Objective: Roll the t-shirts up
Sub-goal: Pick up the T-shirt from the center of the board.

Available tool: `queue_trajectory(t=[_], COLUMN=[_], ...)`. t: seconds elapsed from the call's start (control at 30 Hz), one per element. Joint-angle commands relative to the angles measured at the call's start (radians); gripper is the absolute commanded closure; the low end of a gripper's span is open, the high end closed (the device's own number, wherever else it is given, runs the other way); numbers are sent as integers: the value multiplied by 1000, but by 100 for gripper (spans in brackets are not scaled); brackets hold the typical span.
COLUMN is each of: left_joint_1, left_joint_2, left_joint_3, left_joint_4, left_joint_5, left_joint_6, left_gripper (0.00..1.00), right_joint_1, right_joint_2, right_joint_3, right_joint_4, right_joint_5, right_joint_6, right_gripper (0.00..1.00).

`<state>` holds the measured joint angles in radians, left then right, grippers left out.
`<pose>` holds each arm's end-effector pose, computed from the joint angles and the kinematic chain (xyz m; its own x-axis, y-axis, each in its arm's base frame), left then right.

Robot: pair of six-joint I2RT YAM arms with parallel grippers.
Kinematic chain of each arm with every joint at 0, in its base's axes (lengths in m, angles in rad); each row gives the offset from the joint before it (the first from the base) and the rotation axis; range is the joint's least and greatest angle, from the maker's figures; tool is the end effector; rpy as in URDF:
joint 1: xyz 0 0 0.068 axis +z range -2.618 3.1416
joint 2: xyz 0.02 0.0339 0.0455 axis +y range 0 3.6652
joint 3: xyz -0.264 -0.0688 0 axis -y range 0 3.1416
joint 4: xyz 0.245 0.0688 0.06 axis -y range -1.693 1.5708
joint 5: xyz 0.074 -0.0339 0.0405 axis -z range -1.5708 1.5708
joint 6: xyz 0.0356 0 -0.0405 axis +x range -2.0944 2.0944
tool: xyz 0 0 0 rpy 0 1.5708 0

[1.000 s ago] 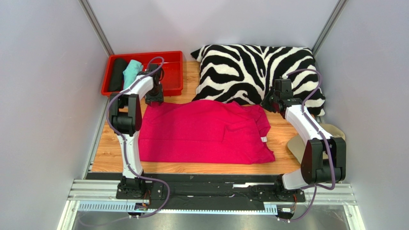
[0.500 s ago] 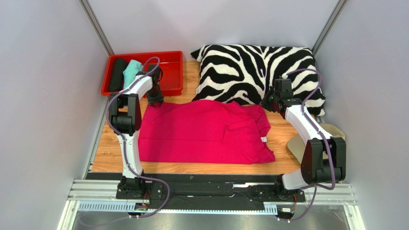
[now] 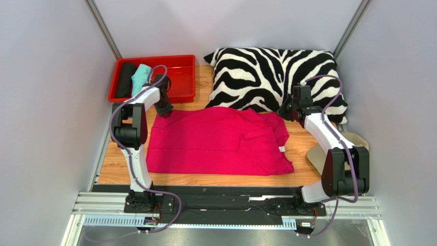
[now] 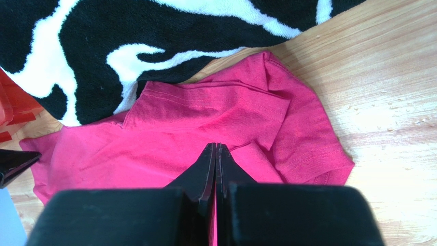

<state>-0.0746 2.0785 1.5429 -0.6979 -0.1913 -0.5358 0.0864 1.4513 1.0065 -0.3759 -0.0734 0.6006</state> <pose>0.4250 -0.0250 0.1679 -0.8145 -0.4417 -0.3762 -0.4715 0.8818 -0.0147 0.3088 0.0294 0.2442 -0.6781 0.5070 -0.5321 0.2998 0.8518 0.4295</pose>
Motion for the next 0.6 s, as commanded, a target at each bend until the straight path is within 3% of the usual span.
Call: queue_trajectory(t=[0.0, 0.1, 0.33, 0.47, 0.57], left_joint_1=[38, 45, 50, 53, 53], left_joint_2=[-173, -238, -227, -132, -109], left_joint_3=[-113, -171, -135, -40, -38], left_joint_4=[136, 179, 121, -39, -68], left_joint_5=[21, 7, -115, -161, -162], left_joint_6=[-147, -259, -424, -502, -596], left_gripper=[64, 59, 47, 44, 41], right_joint_1=[-2, -2, -2, -2, -2], right_joint_2=[-37, -40, -37, -26, -19], right_joint_3=[-5, -8, -13, -13, -9], right_joint_4=[46, 51, 57, 61, 71], right_joint_5=[-16, -16, -16, -20, -29], right_joint_6=[-9, -7, -7, -2, -2], right_gripper=[100, 100, 100, 100, 100])
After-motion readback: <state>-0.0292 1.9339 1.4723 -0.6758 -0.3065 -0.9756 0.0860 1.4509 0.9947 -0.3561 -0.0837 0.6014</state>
